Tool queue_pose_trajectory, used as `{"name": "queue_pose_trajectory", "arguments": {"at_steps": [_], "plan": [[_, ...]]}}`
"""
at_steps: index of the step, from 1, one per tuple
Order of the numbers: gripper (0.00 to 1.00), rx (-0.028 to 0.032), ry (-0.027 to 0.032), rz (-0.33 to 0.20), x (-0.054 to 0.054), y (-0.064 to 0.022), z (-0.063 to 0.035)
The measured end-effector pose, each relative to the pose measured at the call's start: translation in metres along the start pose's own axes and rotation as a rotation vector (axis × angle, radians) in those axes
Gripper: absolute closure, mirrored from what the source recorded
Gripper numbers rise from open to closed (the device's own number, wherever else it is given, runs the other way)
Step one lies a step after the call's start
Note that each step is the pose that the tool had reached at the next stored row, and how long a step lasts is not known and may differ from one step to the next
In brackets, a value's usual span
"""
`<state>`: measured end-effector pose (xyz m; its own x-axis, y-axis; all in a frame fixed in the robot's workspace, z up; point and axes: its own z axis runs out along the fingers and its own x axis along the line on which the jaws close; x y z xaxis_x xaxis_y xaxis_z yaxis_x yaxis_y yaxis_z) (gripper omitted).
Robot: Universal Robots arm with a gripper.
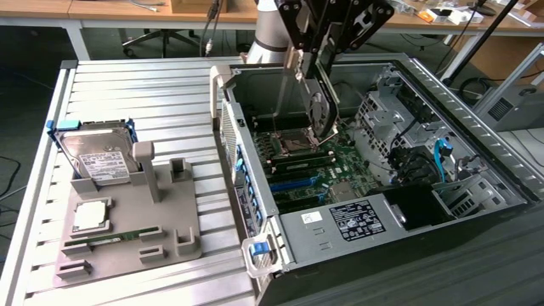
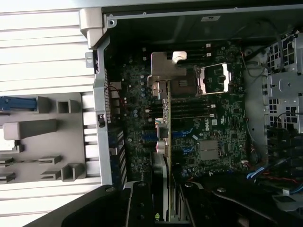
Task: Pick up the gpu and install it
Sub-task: 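Pick up the gpu and move the gpu toward the slot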
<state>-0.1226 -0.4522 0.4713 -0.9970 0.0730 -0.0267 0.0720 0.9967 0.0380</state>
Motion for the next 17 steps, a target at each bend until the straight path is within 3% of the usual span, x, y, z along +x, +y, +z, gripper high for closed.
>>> {"name": "queue_pose_trajectory", "arguments": {"at_steps": [17], "plan": [[0.73,0.0019,-0.0001,0.0,-0.016,0.001,0.004]]}}
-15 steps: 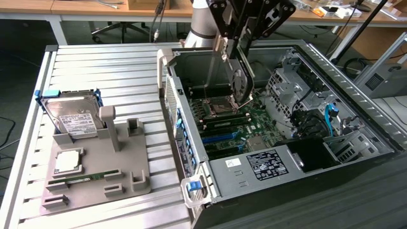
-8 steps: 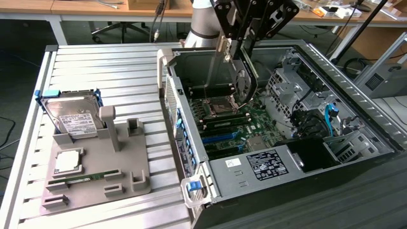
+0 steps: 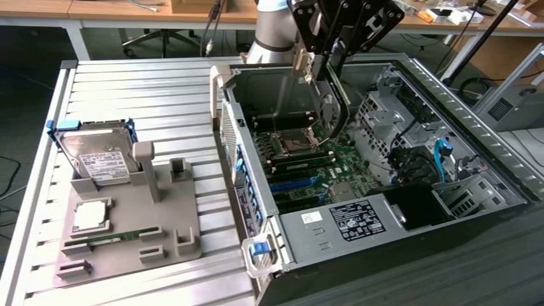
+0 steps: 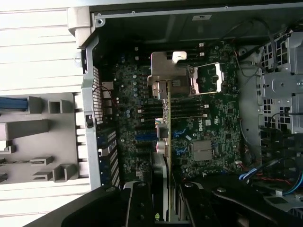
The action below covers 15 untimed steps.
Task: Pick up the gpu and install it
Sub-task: 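Pick up the gpu and move the gpu toward the slot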
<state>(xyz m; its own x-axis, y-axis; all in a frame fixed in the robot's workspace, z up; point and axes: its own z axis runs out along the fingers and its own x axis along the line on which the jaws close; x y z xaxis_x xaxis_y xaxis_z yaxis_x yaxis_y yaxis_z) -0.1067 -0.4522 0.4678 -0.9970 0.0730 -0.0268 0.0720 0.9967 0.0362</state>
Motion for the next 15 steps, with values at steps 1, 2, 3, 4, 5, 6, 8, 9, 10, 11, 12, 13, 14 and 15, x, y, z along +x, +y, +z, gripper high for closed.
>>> {"name": "queue_pose_trajectory", "arguments": {"at_steps": [1,2,3,4,5,6,8,9,10,11,12,13,14,15], "plan": [[0.73,0.0,-0.0001,0.0,-0.0006,0.0,0.0002],[0.73,0.0001,-0.0001,0.0,-0.0011,0.0001,0.0004],[0.73,0.0003,-0.0001,0.0,-0.0017,0.0001,0.0005],[0.73,0.0004,0.0,0.0,-0.0023,0.0001,0.0007],[0.73,0.0005,-0.0001,0.0,-0.0028,0.0002,0.0009],[0.73,0.0006,-0.0001,0.0,-0.0034,0.0002,0.0011],[0.73,0.0009,-0.0001,0.0,-0.0044,0.0003,0.0014],[0.73,0.001,-0.0001,0.0,-0.0049,0.0003,0.0016],[0.73,0.0011,-0.0001,0.0,-0.0055,0.0003,0.0019],[0.73,0.0012,-0.0002,0.0,-0.0059,0.0004,0.002],[0.73,0.0015,-0.0001,0.0,-0.0063,0.0004,0.0021],[0.73,0.0016,-0.0001,0.0,-0.0067,0.0004,0.0023],[0.73,0.0019,-0.0002,0.0,-0.0074,0.0005,0.0026],[0.73,0.0021,-0.0002,0.0,-0.008,0.0005,0.0028]]}}
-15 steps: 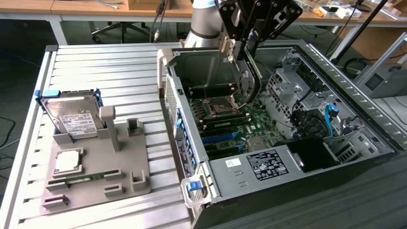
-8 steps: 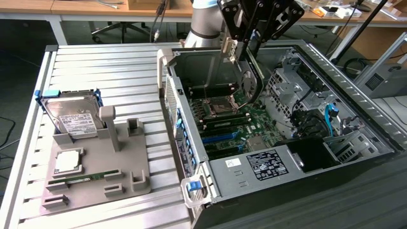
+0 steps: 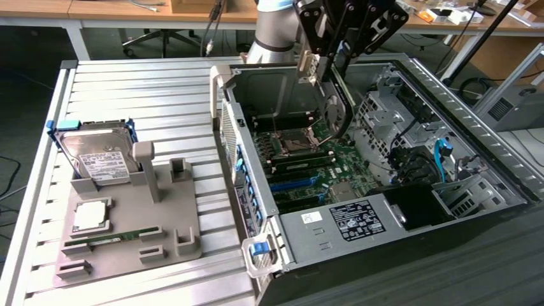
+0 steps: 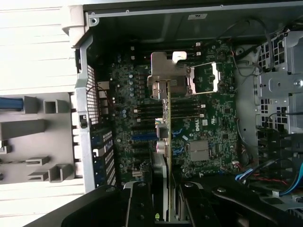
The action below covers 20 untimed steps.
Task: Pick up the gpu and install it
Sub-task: 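Pick up the gpu and move the gpu toward the slot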
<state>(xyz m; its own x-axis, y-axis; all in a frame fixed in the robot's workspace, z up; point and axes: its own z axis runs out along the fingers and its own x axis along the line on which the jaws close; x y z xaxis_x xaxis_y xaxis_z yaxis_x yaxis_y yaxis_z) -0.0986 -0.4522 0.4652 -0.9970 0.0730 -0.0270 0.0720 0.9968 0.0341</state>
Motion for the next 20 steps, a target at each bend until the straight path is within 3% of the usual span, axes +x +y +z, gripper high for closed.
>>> {"name": "queue_pose_trajectory", "arguments": {"at_steps": [20], "plan": [[0.73,0.0025,-0.0001,0.0,-0.012,0.0007,0.0048]]}}
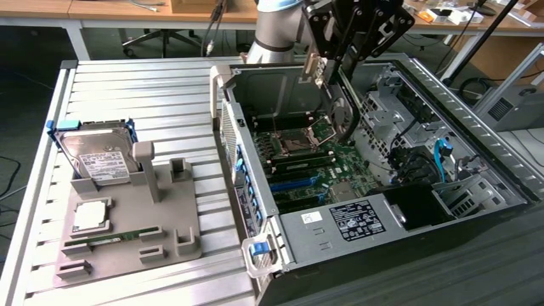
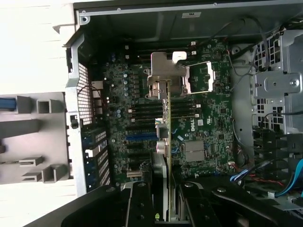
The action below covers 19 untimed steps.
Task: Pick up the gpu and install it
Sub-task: 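Pick up the gpu and move the gpu toward the slot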
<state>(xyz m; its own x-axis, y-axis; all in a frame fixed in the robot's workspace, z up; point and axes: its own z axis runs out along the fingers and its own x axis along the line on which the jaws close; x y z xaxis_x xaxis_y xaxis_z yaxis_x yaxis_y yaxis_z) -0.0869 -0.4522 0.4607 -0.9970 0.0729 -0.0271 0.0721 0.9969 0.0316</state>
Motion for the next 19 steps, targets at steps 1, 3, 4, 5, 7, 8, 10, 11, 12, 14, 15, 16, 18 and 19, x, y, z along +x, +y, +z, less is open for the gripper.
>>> {"name": "queue_pose_trajectory", "arguments": {"at_steps": [1,3,4,5,7,8,10,11,12,14,15,16,18,19], "plan": [[0.73,-0.0001,-0.0001,0.0,-0.001,0.0,0.0004],[0.73,0.0001,0.0,0.0,-0.003,0.0002,0.0012],[0.73,0.0002,0.0,0.0,-0.005,0.0003,0.0024],[0.73,0.0,0.0,0.0,-0.008,0.0004,0.0048],[0.73,0.0001,0.0001,0.0,-0.011,0.0005,0.0111],[0.73,0.0001,0.0001,0.0,-0.012,0.0005,0.0138],[0.73,0.0001,0.0001,0.0,-0.014,0.0005,0.0167],[0.73,0.0001,0.0001,0.0,-0.015,0.0006,0.0182],[0.73,0.0001,0.0001,0.0,-0.015,0.0006,0.0191],[0.73,0.0007,0.0,0.0,-0.018,0.0007,0.023],[0.73,0.0034,0.0,0.0,-0.019,0.0008,0.0236],[0.73,0.0067,-0.0003,0.0,-0.02,0.0009,0.0242],[0.73,0.0168,-0.0011,0.0,-0.023,0.0016,0.0258],[0.73,0.0219,-0.0015,-0.001,-0.025,0.0023,0.0265]]}}
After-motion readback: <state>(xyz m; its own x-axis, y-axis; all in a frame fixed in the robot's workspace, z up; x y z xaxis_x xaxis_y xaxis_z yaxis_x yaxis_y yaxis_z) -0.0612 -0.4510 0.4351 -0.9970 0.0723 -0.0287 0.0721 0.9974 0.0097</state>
